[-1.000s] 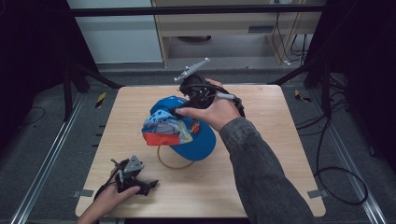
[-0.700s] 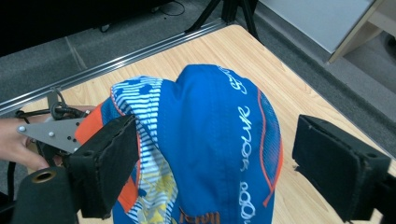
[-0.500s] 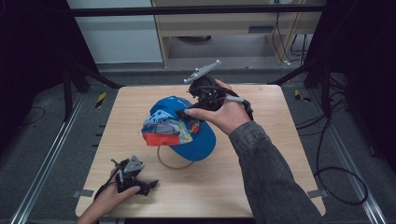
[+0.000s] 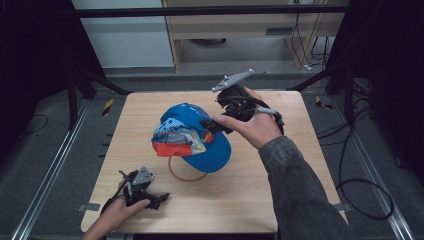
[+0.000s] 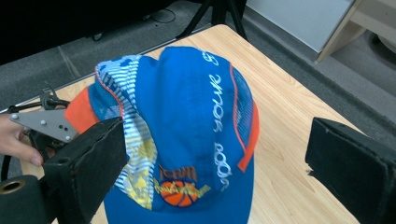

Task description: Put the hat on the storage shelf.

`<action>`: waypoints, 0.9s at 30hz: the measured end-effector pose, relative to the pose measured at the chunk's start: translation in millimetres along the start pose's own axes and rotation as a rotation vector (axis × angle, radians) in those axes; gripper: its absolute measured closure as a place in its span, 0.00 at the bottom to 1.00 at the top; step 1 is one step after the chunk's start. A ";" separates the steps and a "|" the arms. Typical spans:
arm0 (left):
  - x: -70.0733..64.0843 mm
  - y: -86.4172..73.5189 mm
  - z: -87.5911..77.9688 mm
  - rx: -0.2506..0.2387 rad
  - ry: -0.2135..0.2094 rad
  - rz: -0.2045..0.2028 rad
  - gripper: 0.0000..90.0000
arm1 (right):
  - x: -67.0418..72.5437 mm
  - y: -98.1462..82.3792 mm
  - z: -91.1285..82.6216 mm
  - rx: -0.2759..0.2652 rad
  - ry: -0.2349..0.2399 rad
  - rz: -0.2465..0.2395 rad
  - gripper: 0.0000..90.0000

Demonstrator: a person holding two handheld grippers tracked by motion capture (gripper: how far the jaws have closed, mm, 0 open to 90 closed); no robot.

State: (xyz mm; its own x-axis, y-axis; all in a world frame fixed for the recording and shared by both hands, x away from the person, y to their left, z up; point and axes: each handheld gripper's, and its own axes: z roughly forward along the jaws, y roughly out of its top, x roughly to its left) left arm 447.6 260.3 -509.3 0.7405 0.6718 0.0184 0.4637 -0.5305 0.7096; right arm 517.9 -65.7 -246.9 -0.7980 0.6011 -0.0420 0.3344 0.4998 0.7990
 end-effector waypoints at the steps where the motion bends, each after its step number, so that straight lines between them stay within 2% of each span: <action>1: 0.1 0.0 -0.1 0.001 0.000 0.001 0.00 | -0.8 -1.3 -1.0 0.001 -0.002 0.001 0.06; 17: -0.1 -0.1 0.2 -0.003 0.001 0.000 0.00 | -14.0 -28.8 -23.9 -0.038 -0.045 0.047 0.06; 22: -0.3 -0.2 0.3 -0.004 0.003 -0.002 0.00 | -19.3 -50.8 -35.2 -0.049 -0.068 0.071 0.06; 24: -0.3 -0.2 0.3 -0.004 0.003 -0.001 0.00 | -20.0 -54.1 -36.4 -0.050 -0.072 0.073 0.06; 27: -0.2 -0.1 0.3 -0.004 0.003 -0.001 0.00 | -23.5 -73.5 -40.6 -0.044 -0.092 0.088 0.08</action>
State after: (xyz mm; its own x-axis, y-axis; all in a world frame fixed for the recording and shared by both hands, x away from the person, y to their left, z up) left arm 447.5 260.1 -509.6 0.7388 0.6736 0.0202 0.4623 -0.5283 0.7122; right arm 491.7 -142.0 -280.3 -0.7168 0.6969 -0.0240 0.3766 0.4159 0.8278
